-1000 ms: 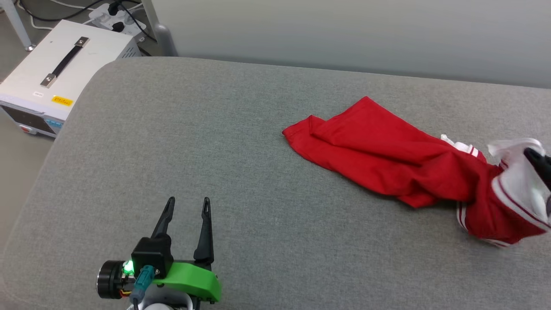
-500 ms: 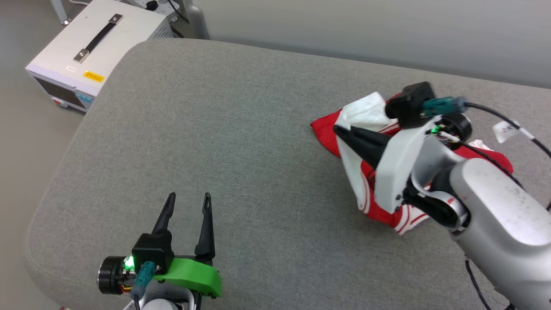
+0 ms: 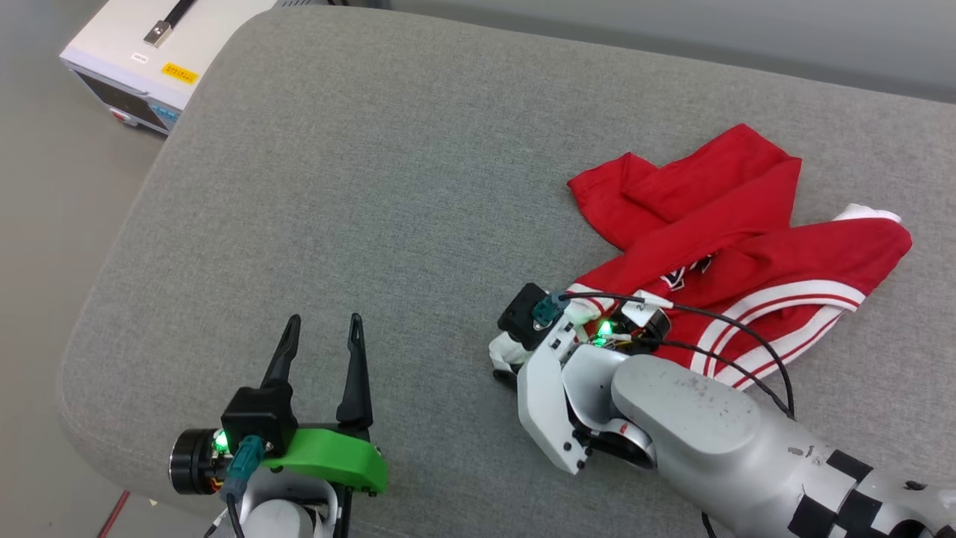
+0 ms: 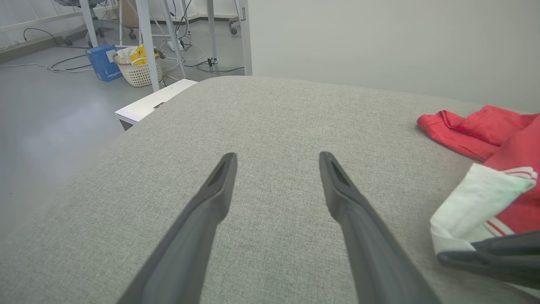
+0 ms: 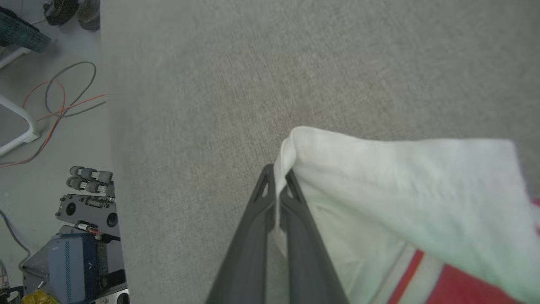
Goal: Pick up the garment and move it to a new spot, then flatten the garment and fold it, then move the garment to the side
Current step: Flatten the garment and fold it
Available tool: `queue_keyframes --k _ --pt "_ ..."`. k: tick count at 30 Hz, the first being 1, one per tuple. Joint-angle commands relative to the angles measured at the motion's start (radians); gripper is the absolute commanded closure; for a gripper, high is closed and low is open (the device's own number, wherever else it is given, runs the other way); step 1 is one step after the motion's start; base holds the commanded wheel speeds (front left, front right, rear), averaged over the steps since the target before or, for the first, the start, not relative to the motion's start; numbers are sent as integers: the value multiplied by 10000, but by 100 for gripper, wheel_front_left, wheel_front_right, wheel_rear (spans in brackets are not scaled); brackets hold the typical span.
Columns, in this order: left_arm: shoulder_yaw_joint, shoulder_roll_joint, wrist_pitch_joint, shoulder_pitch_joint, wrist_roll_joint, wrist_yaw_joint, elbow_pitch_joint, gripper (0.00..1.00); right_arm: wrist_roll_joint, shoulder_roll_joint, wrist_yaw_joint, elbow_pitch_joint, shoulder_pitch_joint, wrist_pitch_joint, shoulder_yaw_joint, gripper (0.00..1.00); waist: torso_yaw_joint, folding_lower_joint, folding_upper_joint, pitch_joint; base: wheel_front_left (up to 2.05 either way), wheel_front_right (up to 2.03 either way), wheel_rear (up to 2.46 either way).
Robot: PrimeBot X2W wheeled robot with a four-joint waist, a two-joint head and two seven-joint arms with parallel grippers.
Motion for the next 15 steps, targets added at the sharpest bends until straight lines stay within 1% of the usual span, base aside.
queue_keyframes --k 1,4,6,7,8,12,15 --pt "-63 -40 -59 -231 -32 68 5 0 65 89 -7 353 -145 61 199 100 15 0 0 169 0 0 0" --pt "-130 -40 -59 -328 -72 97 47 0 163 235 -7 844 -84 -1 378 100 0 0 0 220 0 0 0" --pt "-127 -40 -59 -341 -79 128 62 0 184 255 -7 946 -120 -272 426 100 -64 0 0 195 0 0 0" --pt "-118 -40 -59 -324 -69 131 74 0 209 233 -7 913 -163 -570 438 71 -101 0 0 155 0 0 0" --pt "-104 -40 -59 -305 -55 130 89 0 237 197 -7 889 -213 -870 442 0 -135 0 0 107 0 0 0" --pt "32 -40 -59 -154 71 126 139 0 242 -138 -7 602 -508 -2458 373 0 -306 0 0 -215 0 0 0" --pt "154 -40 -59 5 205 115 87 0 143 -655 -7 138 -766 -3334 174 0 -466 0 0 -495 0 0 0"
